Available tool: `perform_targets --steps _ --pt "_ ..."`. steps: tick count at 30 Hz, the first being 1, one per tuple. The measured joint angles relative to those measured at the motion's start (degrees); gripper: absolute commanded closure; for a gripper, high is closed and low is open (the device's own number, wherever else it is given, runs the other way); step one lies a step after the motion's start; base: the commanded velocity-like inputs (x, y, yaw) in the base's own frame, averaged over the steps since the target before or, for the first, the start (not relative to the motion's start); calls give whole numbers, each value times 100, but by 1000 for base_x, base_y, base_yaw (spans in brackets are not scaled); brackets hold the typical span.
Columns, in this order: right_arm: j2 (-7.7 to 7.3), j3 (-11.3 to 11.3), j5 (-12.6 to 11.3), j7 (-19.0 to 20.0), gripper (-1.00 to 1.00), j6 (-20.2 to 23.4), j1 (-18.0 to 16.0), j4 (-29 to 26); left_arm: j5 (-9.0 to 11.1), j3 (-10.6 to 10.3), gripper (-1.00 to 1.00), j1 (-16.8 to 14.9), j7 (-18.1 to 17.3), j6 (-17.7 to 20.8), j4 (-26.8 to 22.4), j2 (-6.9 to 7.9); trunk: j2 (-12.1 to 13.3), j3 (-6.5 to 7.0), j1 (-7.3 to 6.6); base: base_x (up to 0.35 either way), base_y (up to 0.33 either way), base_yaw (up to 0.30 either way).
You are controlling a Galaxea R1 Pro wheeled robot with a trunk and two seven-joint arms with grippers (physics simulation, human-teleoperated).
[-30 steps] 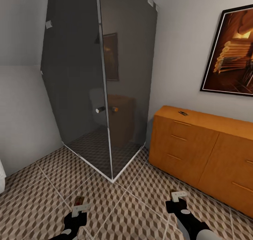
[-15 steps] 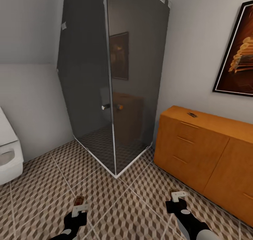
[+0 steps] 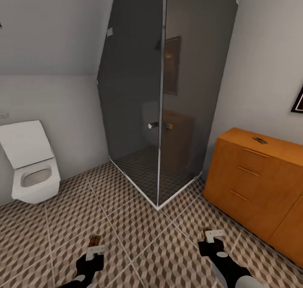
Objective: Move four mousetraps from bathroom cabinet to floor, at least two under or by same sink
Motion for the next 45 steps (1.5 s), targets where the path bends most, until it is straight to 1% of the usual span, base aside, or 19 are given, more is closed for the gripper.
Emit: perform_targets --steps 7,15,45 --pt "0 -2 0 -1 100 0 -1 2 1 1 100 0 -1 0 0 0 0 -26 1 -255 196 252" --pt "7 -3 0 -1 100 0 0 5 0 -1 100 0 -1 -3 0 3 0 -55 0 -219 -32 251" --pt "9 5 1 -1 100 0 0 9 -1 0 100 0 1 -8 -1 8 0 -167 -2 -6 -2 250"
